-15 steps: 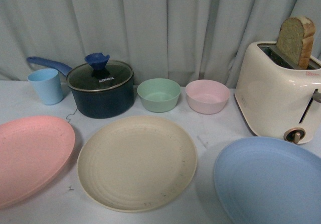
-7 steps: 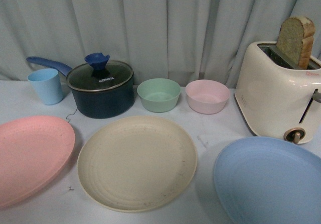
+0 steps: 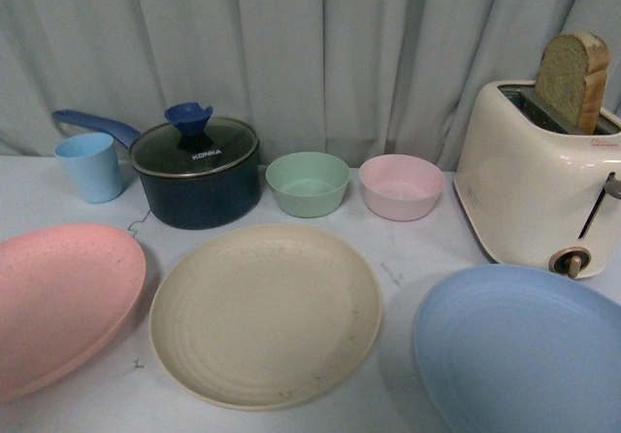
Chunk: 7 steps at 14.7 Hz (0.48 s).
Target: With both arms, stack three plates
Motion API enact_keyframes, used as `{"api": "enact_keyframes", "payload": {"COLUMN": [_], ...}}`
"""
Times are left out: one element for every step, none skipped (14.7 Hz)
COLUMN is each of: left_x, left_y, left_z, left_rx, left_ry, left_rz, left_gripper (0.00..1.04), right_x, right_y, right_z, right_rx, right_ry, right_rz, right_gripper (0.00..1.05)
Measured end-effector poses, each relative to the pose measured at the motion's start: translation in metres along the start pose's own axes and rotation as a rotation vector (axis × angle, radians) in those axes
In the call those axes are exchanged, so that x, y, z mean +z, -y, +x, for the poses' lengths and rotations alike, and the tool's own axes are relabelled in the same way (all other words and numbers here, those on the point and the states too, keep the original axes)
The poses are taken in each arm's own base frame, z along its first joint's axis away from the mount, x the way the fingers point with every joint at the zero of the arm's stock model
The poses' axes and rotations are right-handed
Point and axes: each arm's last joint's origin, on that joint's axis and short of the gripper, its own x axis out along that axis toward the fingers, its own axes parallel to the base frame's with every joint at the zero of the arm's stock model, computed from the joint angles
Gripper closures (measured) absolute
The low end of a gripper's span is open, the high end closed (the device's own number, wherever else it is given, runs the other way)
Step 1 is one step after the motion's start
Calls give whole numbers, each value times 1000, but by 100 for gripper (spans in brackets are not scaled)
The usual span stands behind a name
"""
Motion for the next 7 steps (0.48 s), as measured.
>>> {"api": "enact_keyframes", "payload": {"left_x": [10,14,21,26,23,8,-17], "left_y": [-3,-8,-16,-24,-28,-31,-32], "left_z": [18,41,69,97,125,149,168], "left_rx": [-16,-27,-24,-9,-9,-15,-14], "left_ry": [4,-15,-34,-49,-85,-157,-244], "left_rz": [16,39,56,65,83,99,121], "left_gripper": [7,7,7,7,7,7,7], "right_x": [0,0,0,0,0,0,0], "right_y": [0,0,0,0,0,0,0], "right_z": [0,0,0,0,0,0,0], "right_rx": [0,0,0,0,0,0,0], "right_ry": [0,0,0,0,0,0,0], "right_rz": [0,0,0,0,0,0,0], "right_gripper": [6,6,6,6,6,6,6]}}
